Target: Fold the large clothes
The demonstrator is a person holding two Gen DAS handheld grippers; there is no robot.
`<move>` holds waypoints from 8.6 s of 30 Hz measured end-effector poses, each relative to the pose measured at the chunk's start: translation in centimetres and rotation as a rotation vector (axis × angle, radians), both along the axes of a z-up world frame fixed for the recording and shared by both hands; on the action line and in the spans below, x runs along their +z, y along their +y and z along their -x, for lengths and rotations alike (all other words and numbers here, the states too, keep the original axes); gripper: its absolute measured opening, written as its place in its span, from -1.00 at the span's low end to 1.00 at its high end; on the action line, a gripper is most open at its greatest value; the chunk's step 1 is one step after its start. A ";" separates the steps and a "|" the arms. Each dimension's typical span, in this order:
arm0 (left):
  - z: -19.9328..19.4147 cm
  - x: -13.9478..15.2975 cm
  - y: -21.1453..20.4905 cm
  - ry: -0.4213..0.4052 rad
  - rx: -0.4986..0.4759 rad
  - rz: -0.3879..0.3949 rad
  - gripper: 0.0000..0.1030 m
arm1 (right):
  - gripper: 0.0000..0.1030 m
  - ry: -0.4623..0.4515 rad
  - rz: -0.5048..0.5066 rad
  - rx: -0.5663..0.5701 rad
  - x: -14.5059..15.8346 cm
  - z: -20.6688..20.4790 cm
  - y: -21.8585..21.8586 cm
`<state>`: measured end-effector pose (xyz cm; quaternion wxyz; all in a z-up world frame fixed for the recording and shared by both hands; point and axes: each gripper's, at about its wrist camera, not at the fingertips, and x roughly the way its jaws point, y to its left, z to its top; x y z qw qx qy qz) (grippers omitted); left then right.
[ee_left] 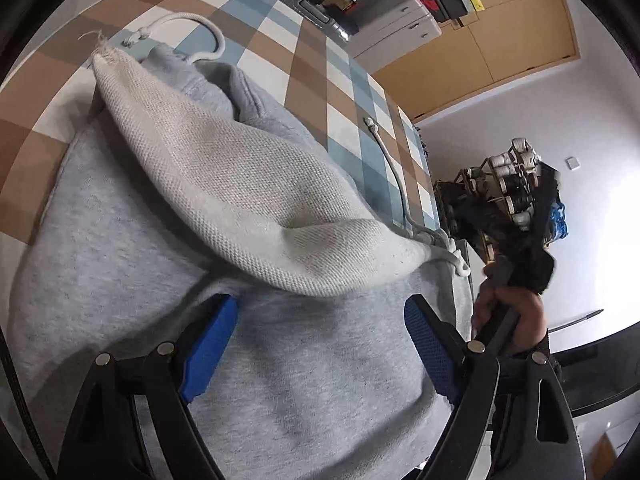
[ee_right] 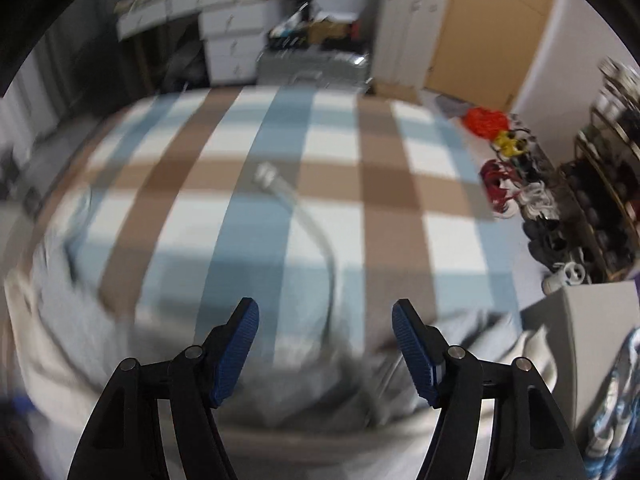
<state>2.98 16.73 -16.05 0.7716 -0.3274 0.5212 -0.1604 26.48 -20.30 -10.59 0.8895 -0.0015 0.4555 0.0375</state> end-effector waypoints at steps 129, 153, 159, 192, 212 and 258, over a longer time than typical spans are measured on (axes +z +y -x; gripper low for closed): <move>-0.1 -0.4 1.4 0.052 0.084 0.081 0.60 | -1.00 0.021 0.059 0.130 -3.8 0.6 -7.7; 3.6 1.0 -5.6 -0.067 -0.363 -0.037 0.60 | 0.89 0.262 0.015 0.450 -1.9 14.8 7.4; 4.8 1.0 -7.8 -0.128 -0.450 -0.248 0.59 | 1.00 0.337 0.040 0.389 -6.1 13.7 7.7; 9.6 1.2 -6.9 -0.178 -0.378 -0.625 0.77 | 1.00 0.344 -0.154 0.268 -4.7 21.6 5.4; 11.2 -1.4 -3.8 -0.071 -0.391 -0.686 0.77 | 1.00 0.415 0.082 0.339 -5.9 13.4 17.1; 8.8 1.8 -2.2 -0.175 -0.167 -0.506 0.77 | 1.00 0.374 -0.131 0.042 -3.7 6.1 1.0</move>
